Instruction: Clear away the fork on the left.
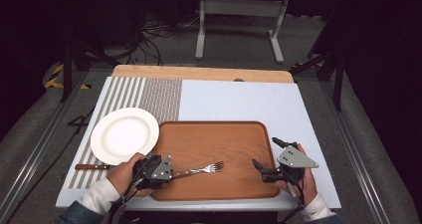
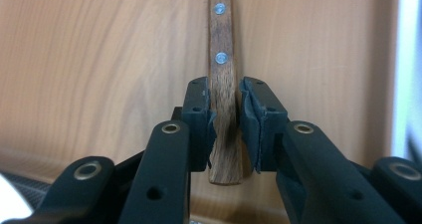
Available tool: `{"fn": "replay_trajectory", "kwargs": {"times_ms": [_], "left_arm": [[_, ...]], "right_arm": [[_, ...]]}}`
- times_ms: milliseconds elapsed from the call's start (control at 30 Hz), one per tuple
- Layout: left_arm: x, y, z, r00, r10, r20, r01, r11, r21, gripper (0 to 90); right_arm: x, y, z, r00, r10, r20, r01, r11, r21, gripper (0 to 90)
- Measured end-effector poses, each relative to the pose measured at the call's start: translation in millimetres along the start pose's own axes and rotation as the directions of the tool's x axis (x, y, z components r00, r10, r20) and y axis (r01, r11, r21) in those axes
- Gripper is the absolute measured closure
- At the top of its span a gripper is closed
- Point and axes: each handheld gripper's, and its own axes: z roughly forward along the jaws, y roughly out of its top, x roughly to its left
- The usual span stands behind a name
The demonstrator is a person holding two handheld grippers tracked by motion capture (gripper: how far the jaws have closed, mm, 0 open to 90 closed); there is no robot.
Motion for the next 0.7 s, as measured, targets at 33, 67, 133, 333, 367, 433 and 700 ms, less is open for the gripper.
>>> {"fn": "replay_trajectory", "kwargs": {"times_ms": [33, 67, 133, 333, 367, 433, 700], "left_arm": [[-0.2, -1.1, -1.2, 1.0000, -0.003, -0.005, 0.003, 0.9999, -0.015, 74.4], [0.3, -2.7, -2.8, 1.0000, -0.009, 0.003, 0.009, 0.9992, -0.038, 75.3], [0.7, -4.3, -5.2, 1.0000, -0.009, 0.000, 0.009, 0.9976, -0.068, 84.0], [3.9, 1.1, -2.9, 0.9998, 0.018, 0.001, -0.017, 0.9859, -0.166, 89.3], [3.3, 3.4, -1.5, 0.9997, 0.026, 0.000, -0.026, 0.9861, -0.164, 89.7], [4.1, 11.0, 1.9, 0.9983, 0.056, -0.013, -0.058, 0.9826, -0.176, 89.9], [10.1, 39.8, 20.0, 0.9873, 0.157, 0.023, -0.149, 0.9665, -0.209, 90.0]], "right_arm": [[0.0, 0.0, 0.0, 1.0000, 0.000, 0.000, 0.000, 1.000, 0.000, 5.5], [0.1, 0.0, 0.0, 1.0000, -0.001, 0.000, 0.001, 1.000, 0.000, 5.5], [0.0, 0.2, -0.5, 1.0000, 0.002, 0.001, -0.002, 1.000, -0.004, 5.5], [-0.4, 1.7, -1.4, 0.9999, 0.004, 0.013, -0.004, 1.000, -0.009, 5.5], [-1.0, 1.7, -1.2, 0.9998, 0.010, 0.017, -0.010, 1.000, -0.010, 5.5], [-1.2, 1.8, -1.0, 0.9997, 0.011, 0.020, -0.011, 1.000, -0.010, 5.5], [1.8, 4.6, 4.1, 0.9994, 0.008, 0.032, -0.008, 1.000, 0.007, 5.6]]}}
